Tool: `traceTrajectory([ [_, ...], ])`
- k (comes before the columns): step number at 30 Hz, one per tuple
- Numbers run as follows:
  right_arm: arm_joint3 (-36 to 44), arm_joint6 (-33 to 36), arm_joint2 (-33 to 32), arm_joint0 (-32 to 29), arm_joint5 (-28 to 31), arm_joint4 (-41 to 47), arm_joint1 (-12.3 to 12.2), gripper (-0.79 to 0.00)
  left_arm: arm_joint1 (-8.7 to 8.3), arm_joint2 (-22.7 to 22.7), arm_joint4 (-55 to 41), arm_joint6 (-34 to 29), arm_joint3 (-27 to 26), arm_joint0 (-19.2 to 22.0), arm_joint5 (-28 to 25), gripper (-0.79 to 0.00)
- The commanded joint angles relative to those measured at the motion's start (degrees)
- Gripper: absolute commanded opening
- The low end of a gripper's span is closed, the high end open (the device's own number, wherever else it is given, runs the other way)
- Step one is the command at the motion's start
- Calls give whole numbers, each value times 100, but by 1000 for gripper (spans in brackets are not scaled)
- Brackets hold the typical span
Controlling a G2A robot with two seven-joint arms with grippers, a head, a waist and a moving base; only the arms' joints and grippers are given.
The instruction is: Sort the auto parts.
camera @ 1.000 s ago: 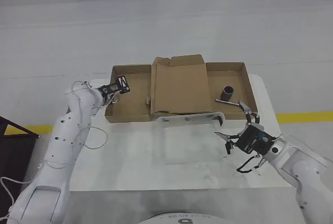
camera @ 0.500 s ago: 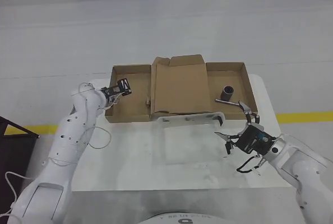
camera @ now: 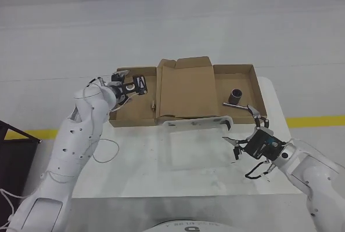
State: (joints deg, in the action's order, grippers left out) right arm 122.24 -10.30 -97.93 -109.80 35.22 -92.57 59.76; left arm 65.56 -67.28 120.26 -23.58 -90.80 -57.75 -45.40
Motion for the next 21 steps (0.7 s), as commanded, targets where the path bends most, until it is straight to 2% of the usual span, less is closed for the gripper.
traceTrajectory([
  [1,0,0,0,0,0,-1,0,0,-78,-165,209,658,-317,-184,132,0],
  [4,0,0,0,0,0,-1,0,0,-175,-405,464,1265,-700,-426,271,0],
  [8,0,0,0,0,0,-1,0,0,-277,-562,946,1716,-1090,-668,337,0],
  [21,0,0,0,0,0,0,0,-1,-277,-562,946,1715,-1090,-668,337,0],
])
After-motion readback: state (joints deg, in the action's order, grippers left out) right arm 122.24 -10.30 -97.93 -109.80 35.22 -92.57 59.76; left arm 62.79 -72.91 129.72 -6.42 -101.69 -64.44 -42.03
